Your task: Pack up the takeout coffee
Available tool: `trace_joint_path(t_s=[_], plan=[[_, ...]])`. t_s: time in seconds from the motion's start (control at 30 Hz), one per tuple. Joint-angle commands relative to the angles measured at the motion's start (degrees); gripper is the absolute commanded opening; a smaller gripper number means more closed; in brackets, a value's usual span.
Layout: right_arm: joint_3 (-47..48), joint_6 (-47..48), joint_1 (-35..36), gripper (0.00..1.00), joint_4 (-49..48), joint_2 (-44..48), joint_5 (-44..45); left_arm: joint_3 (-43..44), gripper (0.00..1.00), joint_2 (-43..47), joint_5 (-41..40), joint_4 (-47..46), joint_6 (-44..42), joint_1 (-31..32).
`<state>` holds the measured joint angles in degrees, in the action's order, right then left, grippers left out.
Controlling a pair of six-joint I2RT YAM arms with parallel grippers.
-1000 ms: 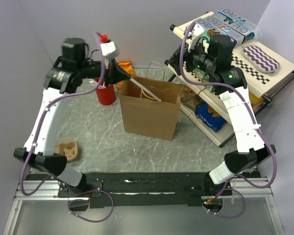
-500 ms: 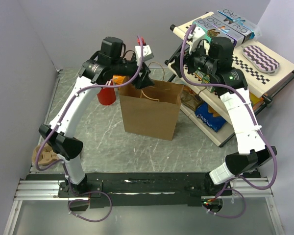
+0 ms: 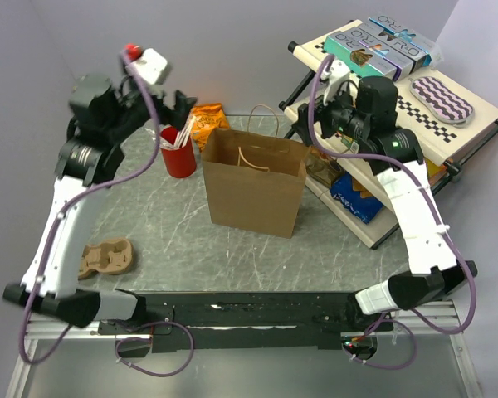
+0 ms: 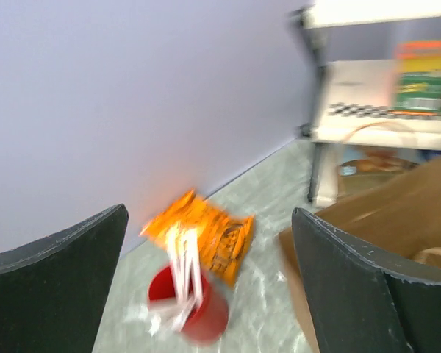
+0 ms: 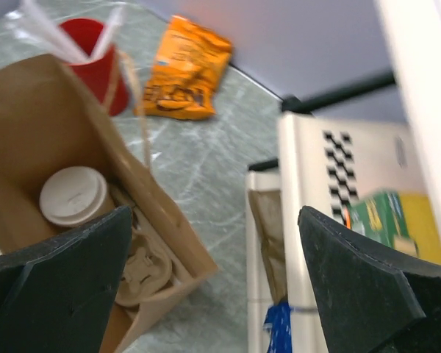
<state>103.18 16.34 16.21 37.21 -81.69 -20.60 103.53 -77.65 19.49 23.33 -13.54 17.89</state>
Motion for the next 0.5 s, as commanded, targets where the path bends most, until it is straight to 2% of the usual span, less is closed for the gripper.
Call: trace_joint_path(t_s=[0.0, 0.03, 0.1, 0.27, 0.43, 0.47], plan=[[-2.1, -8.59, 0.23, 1.0, -3.2, 4.79, 13.72, -14.88, 1.0, 4.86, -12.89, -6.8, 15.85, -6.97], [-2.1, -10.0, 0.66, 1.0, -2.68, 4.7, 15.66, -16.85, 0.99, 6.61, -12.81, -7.07, 18.0, -10.21], [-2.28, -9.49, 1.98, 1.0, -0.75, 4.52, 19.97, -20.36, 0.99, 7.68, -14.56, -6.73, 22.04, -12.17], [-4.64, -7.02, 4.89, 1.0, 1.46, 6.19, 29.9, -21.79, 0.99, 8.21, -12.37, -7.07, 21.02, -13.41], [-3.43, -6.76, 4.97, 1.0, 1.46, 7.07, 27.99, -20.82, 0.99, 8.83, -14.03, -8.91, 20.57, -13.41], [-2.46, -6.5, 4.97, 1.0, -0.89, 7.07, 27.81, -20.47, 0.99, 8.83, -14.38, -9.01, 20.31, -13.41]])
